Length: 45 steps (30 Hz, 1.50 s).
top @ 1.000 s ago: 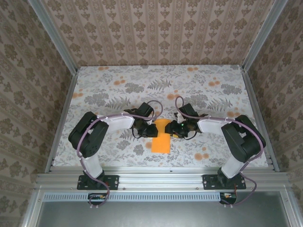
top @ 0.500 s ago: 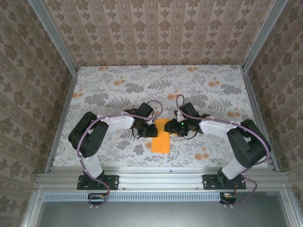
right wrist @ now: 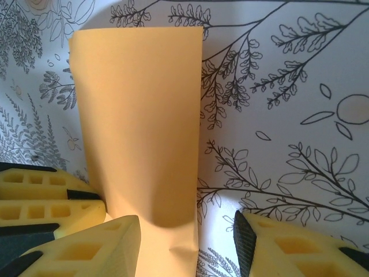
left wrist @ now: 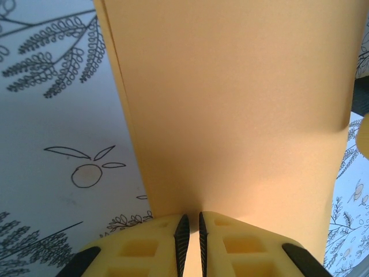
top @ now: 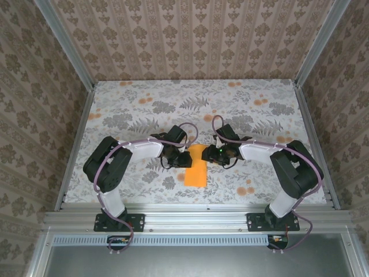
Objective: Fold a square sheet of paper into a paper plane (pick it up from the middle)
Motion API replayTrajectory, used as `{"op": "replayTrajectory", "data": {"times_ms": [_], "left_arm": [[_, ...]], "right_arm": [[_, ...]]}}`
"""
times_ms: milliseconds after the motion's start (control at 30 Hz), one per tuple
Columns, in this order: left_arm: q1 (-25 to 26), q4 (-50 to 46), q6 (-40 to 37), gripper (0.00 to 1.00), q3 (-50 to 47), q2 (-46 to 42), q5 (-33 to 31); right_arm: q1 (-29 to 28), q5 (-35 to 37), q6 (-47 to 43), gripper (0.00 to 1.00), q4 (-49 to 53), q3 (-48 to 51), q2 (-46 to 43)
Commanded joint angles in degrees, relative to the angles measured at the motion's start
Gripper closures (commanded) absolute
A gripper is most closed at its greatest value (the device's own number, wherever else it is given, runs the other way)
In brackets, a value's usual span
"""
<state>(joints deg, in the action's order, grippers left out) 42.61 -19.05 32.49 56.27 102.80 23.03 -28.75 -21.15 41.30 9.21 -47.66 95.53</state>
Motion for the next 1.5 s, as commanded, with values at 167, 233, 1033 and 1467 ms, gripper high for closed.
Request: {"op": "replayTrajectory", "data": {"times_ms": [167,233,1033,1467], "left_arm": [[0.11,-1.29,-2.25,0.82,-2.46,5.17,-1.14],[0.19,-1.23,-2.34,0.82,-2.46,5.47,-1.08],[-0.19,-1.1,-2.83,0.82,-2.58,6.89,0.09],[-0.61,-1.89,-3.22,0.82,-3.03,5.92,0.09]], "right_arm": [[-0.16,-3.42,-1.4,0.51,-5.1,-1.98,2.88],[-0.25,-4.11,-1.56,0.51,-5.27,-2.09,3.19],[-0.26,-9.69,3.78,0.65,-15.07,11.16,-4.93],[3.06,-13.02,9.39,0.69,-28.67,16.07,-4.34]]}}
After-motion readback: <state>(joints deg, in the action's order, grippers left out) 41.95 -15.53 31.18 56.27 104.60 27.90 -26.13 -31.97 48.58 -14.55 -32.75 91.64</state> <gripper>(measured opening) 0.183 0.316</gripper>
